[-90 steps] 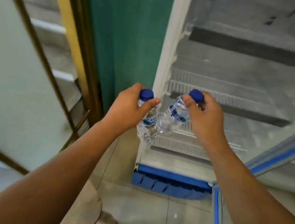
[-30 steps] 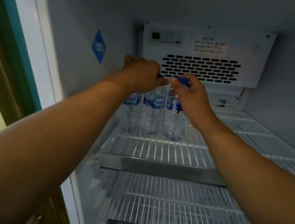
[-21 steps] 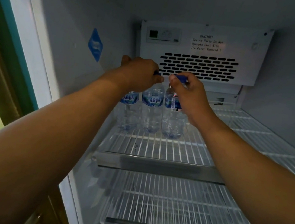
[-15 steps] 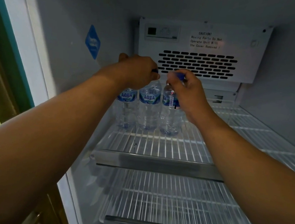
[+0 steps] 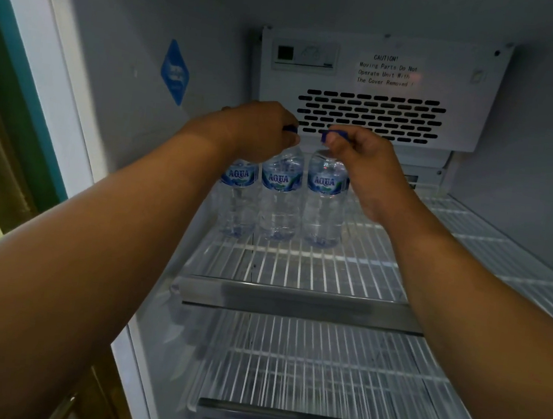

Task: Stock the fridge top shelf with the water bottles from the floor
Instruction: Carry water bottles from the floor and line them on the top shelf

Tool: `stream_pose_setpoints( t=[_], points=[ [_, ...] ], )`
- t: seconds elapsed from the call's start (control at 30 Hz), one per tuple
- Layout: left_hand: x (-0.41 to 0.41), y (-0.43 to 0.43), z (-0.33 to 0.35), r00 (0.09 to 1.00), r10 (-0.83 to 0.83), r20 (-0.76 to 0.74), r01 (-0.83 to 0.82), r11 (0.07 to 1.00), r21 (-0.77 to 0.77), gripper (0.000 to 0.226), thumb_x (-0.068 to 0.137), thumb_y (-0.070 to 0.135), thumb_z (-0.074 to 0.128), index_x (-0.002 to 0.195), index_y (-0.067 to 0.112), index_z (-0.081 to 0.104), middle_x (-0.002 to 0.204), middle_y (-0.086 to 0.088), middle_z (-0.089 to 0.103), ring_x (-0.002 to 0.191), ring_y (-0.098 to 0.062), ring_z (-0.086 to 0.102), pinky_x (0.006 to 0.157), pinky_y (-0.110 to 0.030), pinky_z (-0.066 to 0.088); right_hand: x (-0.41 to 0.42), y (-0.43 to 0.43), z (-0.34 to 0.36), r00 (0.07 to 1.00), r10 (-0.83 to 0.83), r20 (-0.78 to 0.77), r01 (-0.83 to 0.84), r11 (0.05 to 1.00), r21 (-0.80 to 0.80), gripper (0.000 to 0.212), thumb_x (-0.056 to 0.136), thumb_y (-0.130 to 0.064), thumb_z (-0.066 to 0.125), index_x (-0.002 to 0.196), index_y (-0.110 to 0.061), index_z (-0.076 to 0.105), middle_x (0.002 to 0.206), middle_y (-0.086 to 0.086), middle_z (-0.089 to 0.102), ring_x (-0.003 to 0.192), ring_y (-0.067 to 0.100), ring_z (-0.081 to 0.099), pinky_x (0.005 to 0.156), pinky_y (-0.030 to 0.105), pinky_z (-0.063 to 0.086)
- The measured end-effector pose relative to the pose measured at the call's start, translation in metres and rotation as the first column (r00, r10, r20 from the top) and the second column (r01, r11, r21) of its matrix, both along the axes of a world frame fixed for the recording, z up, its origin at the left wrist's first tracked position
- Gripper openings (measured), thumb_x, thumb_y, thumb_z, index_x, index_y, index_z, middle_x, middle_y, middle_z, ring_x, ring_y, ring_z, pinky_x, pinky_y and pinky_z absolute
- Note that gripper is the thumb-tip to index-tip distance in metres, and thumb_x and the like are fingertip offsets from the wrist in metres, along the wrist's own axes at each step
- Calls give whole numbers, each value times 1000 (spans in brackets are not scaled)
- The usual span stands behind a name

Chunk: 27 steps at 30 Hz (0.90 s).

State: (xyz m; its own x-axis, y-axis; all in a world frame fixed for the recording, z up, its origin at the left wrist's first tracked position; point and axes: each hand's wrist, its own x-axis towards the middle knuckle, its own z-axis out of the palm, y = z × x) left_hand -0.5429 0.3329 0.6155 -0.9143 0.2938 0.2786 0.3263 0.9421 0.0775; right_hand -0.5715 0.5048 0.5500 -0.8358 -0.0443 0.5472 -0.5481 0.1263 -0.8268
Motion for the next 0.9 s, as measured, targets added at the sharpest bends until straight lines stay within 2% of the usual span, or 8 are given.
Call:
stream_pose_setpoints(
  t=[0.1, 0.2, 0.23, 0.37, 0.5, 0.6, 0.73, 0.9],
  points=[
    [3, 1, -2, 1000, -4, -3, 4, 1000, 18, 42, 98, 31, 39, 132, 7, 50, 136, -14, 52, 122, -31, 48, 99, -32, 37, 0, 2, 0, 1000, -4, 14, 4, 1000, 1, 9, 92, -25, 59, 99, -23, 63, 93, -8, 65, 86, 0, 61, 84, 17, 48],
    [5, 1, -5, 1000, -4, -14, 4, 999, 42, 43, 99, 32, 38, 130, 5, 50, 134, -17, 53, 121, -32, 49, 99, -34, 38, 0, 1, -4, 1000, -29, 10, 29, 999, 19, 14, 87, -29, 66, 97, -24, 57, 95, -6, 59, 83, 1, 57, 73, 11, 48],
    [5, 1, -5, 1000, -2, -19, 3, 999, 48, 43, 99, 32, 38, 130, 5, 49, 134, -18, 53, 121, -32, 49, 99, -35, 38, 0, 0, -5, 999, -35, 2, 35, 999, 21, 13, 87, -29, 66, 95, -24, 57, 96, -3, 60, 85, 4, 58, 76, 14, 50],
    [3, 0, -7, 999, 2, -34, -1, 999, 48, 43, 98, 33, 39, 129, 6, 50, 132, -18, 54, 119, -33, 50, 100, -39, 39, 4, -3, -5, 999, -23, -36, 24, 999, 31, 6, 87, -29, 64, 88, -33, 60, 106, 15, 65, 100, 26, 63, 95, 41, 51],
    [0, -1, -10, 999, 1, -45, 2, 998, 59, 43, 97, 36, 39, 129, 9, 49, 131, -16, 55, 118, -32, 51, 102, -45, 40, 3, -8, -6, 999, -25, -40, 24, 1000, -10, 5, 86, -28, 65, 86, -31, 61, 97, 8, 65, 96, 23, 62, 98, 46, 49],
    [-2, -1, -11, 999, 7, -42, -4, 998, 60, 43, 96, 39, 39, 133, 16, 46, 134, -11, 53, 119, -31, 49, 103, -49, 39, 3, -14, -6, 999, -42, -34, 41, 999, -25, 8, 85, -28, 66, 91, -24, 62, 93, 2, 63, 95, 23, 63, 93, 40, 51],
    [-6, -2, -12, 997, 35, -71, -28, 996, 89, 40, 94, 43, 42, 127, 22, 48, 126, -8, 56, 112, -30, 52, 100, -52, 40, 3, -18, -7, 995, -84, -48, 84, 996, -15, 18, 87, -25, 65, 100, -14, 61, 83, -11, 56, 77, 1, 54, 76, 17, 46],
    [-8, -2, -13, 995, 46, -83, -39, 995, 89, 42, 92, 46, 44, 125, 21, 51, 124, -9, 58, 112, -30, 52, 99, -52, 40, 1, -17, -8, 995, -93, -18, 93, 996, -8, 19, 88, -34, 63, 99, -18, 62, 88, -7, 60, 84, 6, 58, 81, 23, 48]
  ],
)
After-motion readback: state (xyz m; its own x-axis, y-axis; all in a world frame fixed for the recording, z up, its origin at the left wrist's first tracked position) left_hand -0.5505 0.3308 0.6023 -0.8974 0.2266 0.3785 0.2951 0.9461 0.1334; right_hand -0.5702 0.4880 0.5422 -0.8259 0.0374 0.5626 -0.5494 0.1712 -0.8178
